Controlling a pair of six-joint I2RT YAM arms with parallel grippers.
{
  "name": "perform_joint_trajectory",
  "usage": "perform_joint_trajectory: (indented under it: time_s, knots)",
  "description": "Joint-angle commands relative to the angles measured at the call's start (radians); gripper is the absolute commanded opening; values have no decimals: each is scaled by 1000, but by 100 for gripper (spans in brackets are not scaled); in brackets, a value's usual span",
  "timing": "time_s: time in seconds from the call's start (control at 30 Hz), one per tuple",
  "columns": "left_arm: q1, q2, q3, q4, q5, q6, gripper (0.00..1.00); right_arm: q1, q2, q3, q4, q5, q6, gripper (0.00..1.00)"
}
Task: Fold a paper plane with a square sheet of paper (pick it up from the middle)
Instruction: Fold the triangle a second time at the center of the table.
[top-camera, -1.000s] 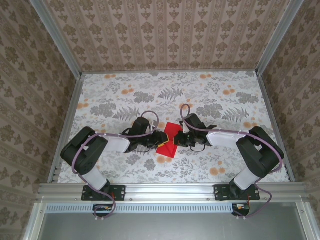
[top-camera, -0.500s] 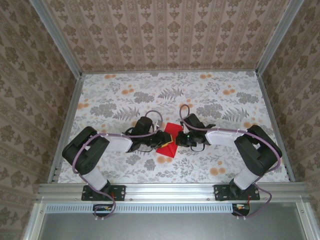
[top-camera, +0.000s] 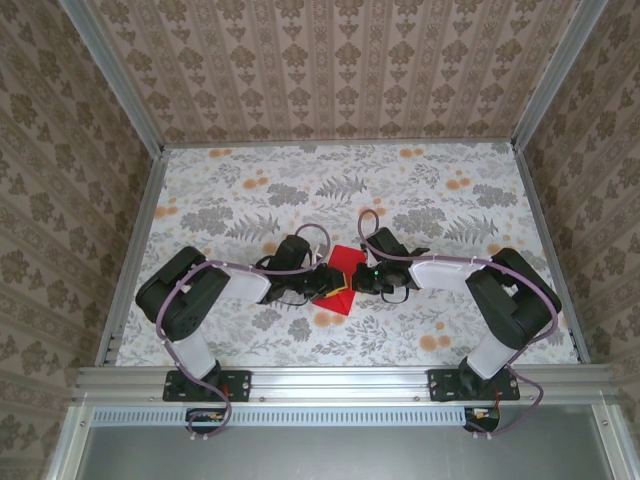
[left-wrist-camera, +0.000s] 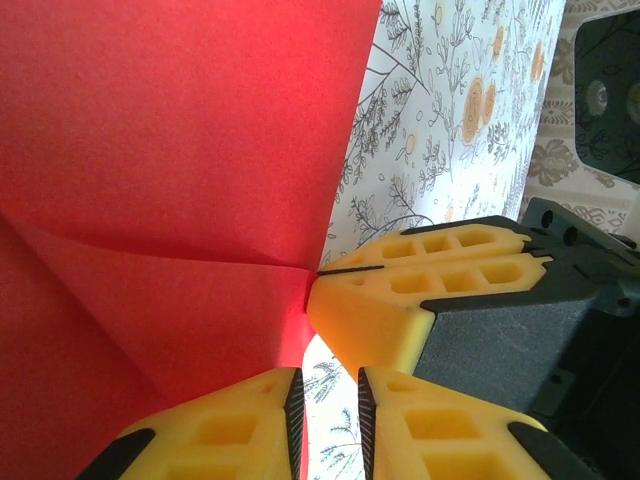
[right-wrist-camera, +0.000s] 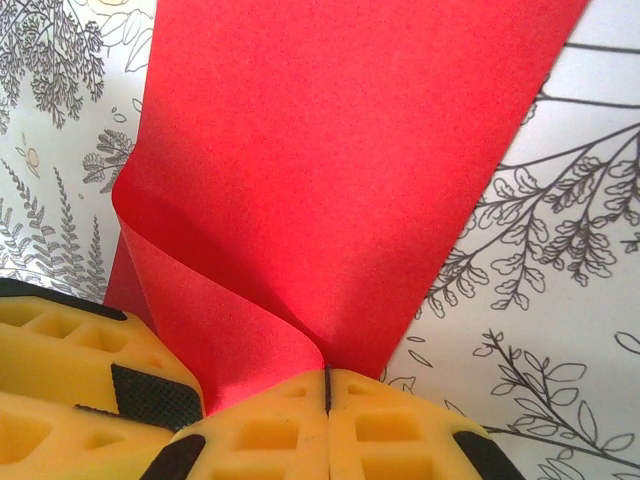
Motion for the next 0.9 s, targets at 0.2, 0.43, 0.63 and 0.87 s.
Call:
perform_joint_trajectory:
  time_s: [0.2, 0.43, 0.63, 0.87]
  knots:
    - [-10, 34, 27, 19, 19, -13, 23, 2, 19, 23, -31, 17, -25, 7]
    - [-10, 46, 27, 17, 19, -17, 22, 2, 29, 28, -26, 10, -28, 7]
    - [-10, 47, 23, 10, 17, -18, 22, 2, 38, 34, -27, 8, -30, 7]
    - [-10, 49, 24, -21, 5, -21, 21, 2, 48, 37, -30, 5, -31, 7]
